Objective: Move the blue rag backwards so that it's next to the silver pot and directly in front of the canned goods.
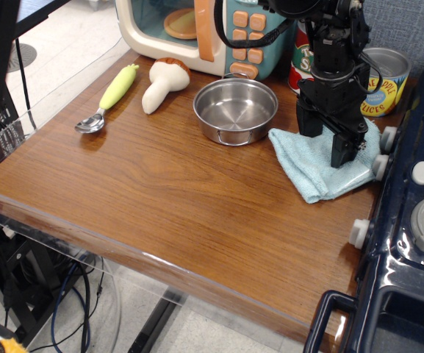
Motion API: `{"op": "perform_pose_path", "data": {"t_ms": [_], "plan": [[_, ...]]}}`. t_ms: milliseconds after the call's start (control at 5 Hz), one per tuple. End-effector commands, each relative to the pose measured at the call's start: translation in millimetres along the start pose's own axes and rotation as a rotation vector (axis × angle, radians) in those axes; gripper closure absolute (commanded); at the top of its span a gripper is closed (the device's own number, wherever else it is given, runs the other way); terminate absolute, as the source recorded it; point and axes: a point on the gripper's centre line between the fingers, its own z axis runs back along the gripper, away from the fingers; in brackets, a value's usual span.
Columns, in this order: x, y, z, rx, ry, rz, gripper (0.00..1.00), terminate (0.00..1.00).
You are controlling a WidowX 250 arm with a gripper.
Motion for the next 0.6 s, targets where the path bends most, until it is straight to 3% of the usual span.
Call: {"op": "perform_pose_path", "data": {"t_ms": [0, 400], "plan": [[-3, 4, 40, 0.055, -0.072, -0.01, 0.0, 0.0], [-1, 12, 81, 0.085, -0.143, 0.028, 0.0, 0.0]]}}
